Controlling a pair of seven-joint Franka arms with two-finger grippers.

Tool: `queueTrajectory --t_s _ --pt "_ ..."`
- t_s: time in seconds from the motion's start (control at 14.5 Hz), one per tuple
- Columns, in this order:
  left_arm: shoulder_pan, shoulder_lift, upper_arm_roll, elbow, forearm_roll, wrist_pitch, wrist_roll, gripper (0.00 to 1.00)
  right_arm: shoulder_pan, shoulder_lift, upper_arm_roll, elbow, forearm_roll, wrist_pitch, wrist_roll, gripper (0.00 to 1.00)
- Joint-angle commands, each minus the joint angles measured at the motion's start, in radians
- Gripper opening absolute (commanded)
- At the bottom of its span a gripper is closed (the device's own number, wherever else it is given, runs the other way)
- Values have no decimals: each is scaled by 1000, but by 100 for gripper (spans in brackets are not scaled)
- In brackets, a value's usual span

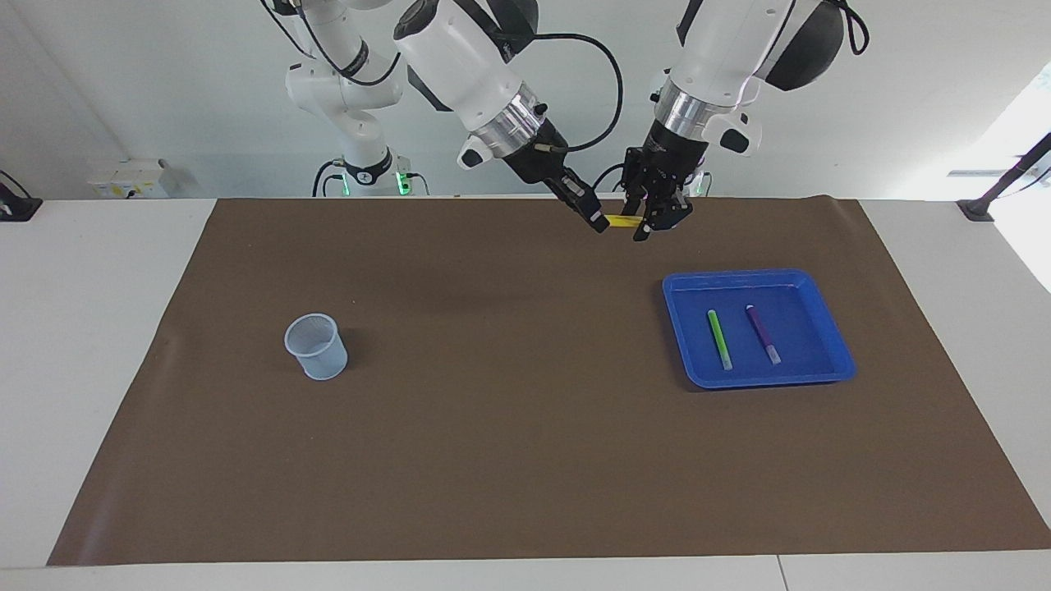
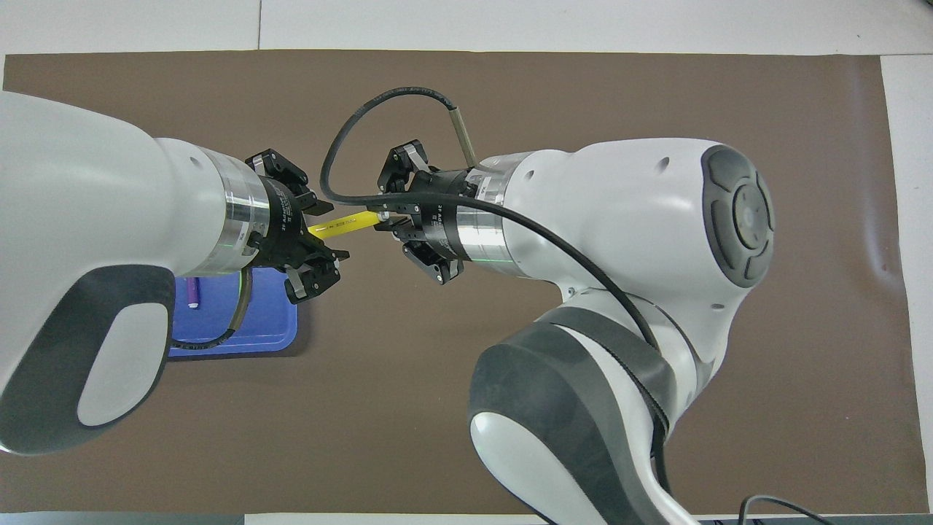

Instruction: Right arm passes pens to left for tray arrangement

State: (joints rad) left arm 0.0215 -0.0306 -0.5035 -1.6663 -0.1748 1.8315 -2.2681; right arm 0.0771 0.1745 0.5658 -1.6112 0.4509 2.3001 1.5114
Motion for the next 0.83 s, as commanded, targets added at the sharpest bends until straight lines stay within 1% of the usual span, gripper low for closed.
queueTrajectory --t_s 0.0,0.28,0.48,0.55,0.62,0.69,0.76 --pt "9 -31 5 -26 -19 15 21 0 0 17 13 19 -20 19 21 0" --pt "11 -26 6 -24 -19 61 13 0 1 17 11 17 -21 18 18 0" --pt "21 -26 5 -24 -19 63 10 0 0 17 13 14 -35 18 13 0" --pt "23 -25 5 -23 -19 64 9 0 0 17 11 16 -37 18 10 9" --pt "23 -25 5 -21 -19 64 9 0 0 19 11 16 -37 18 12 61" --pt "23 -25 5 -21 -19 64 9 0 0 19 11 17 -37 18 13 83" --pt "23 -25 5 -21 -19 66 10 0 0 19 11 16 -41 18 12 98"
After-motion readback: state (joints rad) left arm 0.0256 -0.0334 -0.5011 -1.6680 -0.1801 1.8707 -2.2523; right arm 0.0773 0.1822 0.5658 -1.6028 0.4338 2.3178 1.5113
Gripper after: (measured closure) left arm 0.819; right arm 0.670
